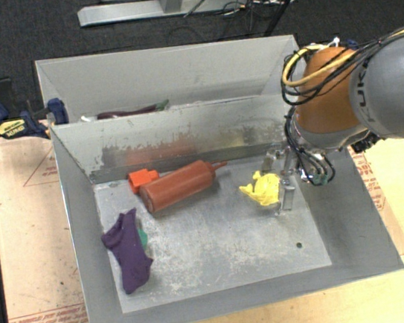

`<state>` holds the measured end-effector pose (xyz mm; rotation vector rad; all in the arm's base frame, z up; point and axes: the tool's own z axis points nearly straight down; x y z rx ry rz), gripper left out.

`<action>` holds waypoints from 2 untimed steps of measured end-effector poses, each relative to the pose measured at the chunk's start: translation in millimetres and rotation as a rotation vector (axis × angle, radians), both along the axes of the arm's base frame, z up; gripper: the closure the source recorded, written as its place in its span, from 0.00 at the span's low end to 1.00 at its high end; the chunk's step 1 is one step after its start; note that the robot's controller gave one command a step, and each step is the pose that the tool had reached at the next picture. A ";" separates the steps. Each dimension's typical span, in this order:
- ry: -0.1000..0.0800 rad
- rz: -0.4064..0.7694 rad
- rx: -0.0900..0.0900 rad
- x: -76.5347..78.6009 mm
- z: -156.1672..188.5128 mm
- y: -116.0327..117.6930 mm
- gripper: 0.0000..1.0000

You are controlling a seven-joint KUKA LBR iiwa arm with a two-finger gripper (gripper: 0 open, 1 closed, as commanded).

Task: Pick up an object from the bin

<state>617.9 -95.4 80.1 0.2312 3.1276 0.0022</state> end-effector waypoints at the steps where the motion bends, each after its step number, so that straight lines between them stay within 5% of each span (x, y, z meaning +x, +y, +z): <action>1: -0.005 -0.190 0.000 -5.1 -8.9 -0.5 1.00; 2: -0.005 -0.190 0.000 -5.1 -8.9 -0.5 1.00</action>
Offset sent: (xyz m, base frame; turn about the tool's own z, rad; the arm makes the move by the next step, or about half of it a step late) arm 0.0000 0.0000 0.0000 0.0000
